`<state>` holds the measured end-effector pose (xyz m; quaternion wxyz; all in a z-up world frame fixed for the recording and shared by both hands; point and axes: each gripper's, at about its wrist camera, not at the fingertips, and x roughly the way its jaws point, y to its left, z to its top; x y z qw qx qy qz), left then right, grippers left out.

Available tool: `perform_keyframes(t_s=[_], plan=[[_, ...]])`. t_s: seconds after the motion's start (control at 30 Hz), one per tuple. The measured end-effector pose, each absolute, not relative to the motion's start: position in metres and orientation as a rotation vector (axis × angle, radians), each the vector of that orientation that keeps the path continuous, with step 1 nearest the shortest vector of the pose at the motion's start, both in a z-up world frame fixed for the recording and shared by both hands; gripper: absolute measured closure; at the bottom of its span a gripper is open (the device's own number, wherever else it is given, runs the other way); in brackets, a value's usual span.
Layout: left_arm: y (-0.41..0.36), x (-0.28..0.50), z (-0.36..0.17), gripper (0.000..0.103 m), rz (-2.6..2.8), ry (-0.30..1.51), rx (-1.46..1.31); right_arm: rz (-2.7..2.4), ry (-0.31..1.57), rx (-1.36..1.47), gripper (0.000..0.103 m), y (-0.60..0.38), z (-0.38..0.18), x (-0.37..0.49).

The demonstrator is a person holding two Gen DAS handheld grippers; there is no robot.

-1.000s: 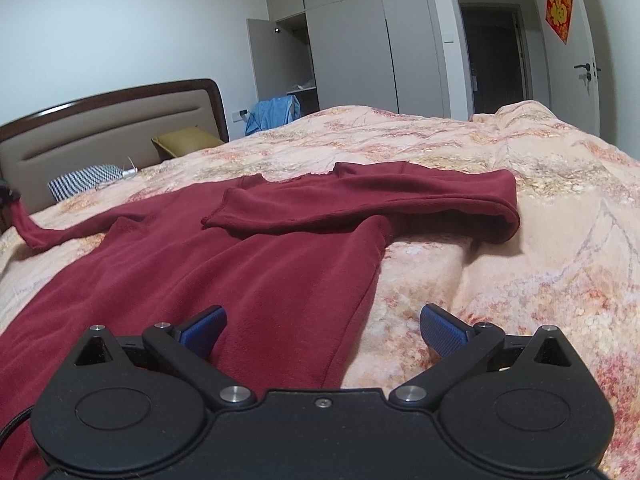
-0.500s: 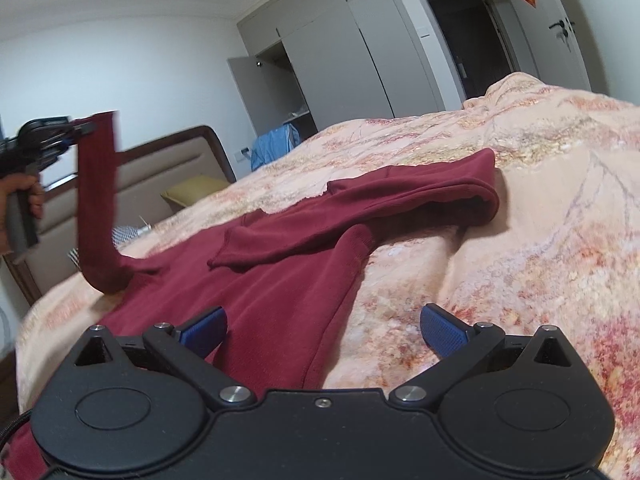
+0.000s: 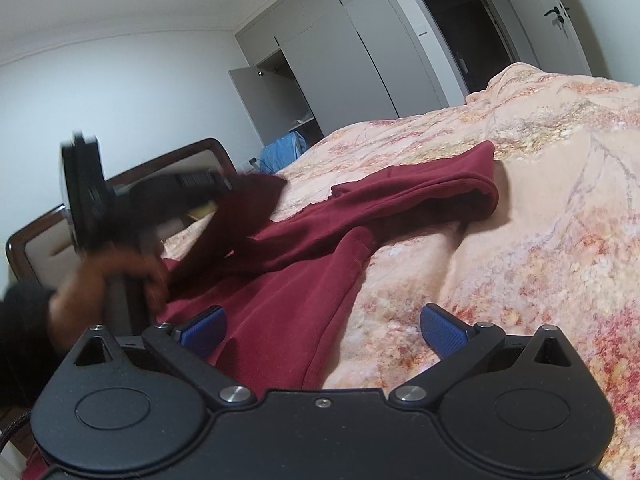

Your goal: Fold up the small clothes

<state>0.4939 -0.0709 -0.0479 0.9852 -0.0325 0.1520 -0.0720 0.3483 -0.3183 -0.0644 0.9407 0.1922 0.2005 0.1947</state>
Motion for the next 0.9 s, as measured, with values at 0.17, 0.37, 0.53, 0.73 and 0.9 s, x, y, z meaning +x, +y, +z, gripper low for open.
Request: perform_keyframes(t_s=[0.17, 0.37, 0.53, 0.73, 0.9], plan=[[-0.063, 0.499, -0.064, 0.094, -0.193, 0.412, -0.124, 0.399, 0.408, 0.400, 0.000, -0.318, -0.064, 0.347], [-0.048, 0.487, -0.047, 0.033, -0.217, 0.418, -0.190, 0.400, 0.408, 0.400, 0.000, -0.319, -0.064, 0.348], [-0.035, 0.475, -0.034, 0.012, -0.238, 0.435, -0.166, 0.399, 0.409, 0.401, 0.000, -0.319, -0.065, 0.348], [0.016, 0.435, -0.026, 0.005, -0.170, 0.429, -0.074, 0.396, 0.414, 0.403, 0.000, -0.319, -0.066, 0.349], [0.083, 0.402, -0.025, 0.001, -0.039, 0.450, -0.033, 0.385, 0.424, 0.391, 0.000, -0.316, -0.065, 0.351]])
